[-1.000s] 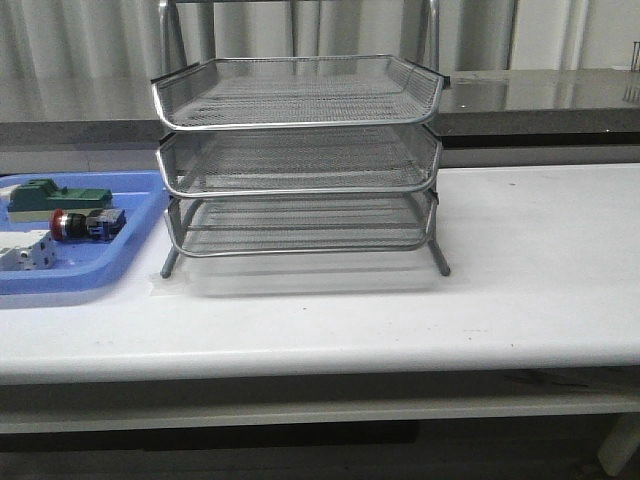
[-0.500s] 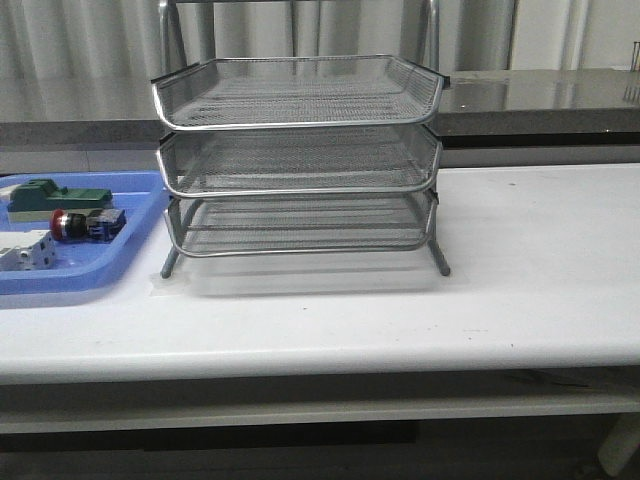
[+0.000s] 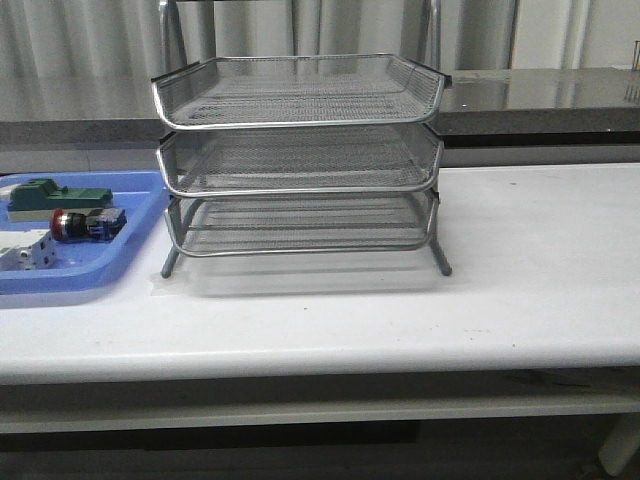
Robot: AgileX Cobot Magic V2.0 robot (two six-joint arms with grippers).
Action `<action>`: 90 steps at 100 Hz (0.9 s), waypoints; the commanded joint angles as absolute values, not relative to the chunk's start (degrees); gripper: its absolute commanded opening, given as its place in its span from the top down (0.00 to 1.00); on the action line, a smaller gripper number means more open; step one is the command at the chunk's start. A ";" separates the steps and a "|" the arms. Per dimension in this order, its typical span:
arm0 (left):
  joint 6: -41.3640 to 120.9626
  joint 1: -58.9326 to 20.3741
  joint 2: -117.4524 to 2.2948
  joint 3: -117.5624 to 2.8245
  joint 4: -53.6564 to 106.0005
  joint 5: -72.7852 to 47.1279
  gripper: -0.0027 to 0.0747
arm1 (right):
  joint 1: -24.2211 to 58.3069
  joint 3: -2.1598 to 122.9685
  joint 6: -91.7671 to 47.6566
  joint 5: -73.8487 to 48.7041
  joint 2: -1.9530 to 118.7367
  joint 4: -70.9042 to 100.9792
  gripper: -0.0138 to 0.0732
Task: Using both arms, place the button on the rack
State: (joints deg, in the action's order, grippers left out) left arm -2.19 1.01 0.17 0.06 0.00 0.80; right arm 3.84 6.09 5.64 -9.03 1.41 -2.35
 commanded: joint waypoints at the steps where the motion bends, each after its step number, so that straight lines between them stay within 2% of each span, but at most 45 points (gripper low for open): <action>1: -2.70 1.18 2.18 2.71 0.38 5.30 0.99 | 3.41 13.79 5.06 -9.75 6.91 -2.18 0.91; 23: -2.70 1.18 2.18 2.71 0.38 5.30 0.99 | 3.41 30.29 5.06 -21.97 23.37 0.00 0.91; 44: -2.70 1.18 2.18 2.71 0.38 5.30 0.99 | 3.41 41.55 5.06 -30.72 38.80 9.36 0.91; 90: -2.70 1.18 2.18 2.71 0.38 5.30 0.99 | 4.16 43.53 3.87 -27.56 58.23 27.53 0.89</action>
State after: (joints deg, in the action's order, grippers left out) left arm -2.19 1.01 0.17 0.06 0.00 0.80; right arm 3.84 41.49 5.54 -31.82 56.40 23.51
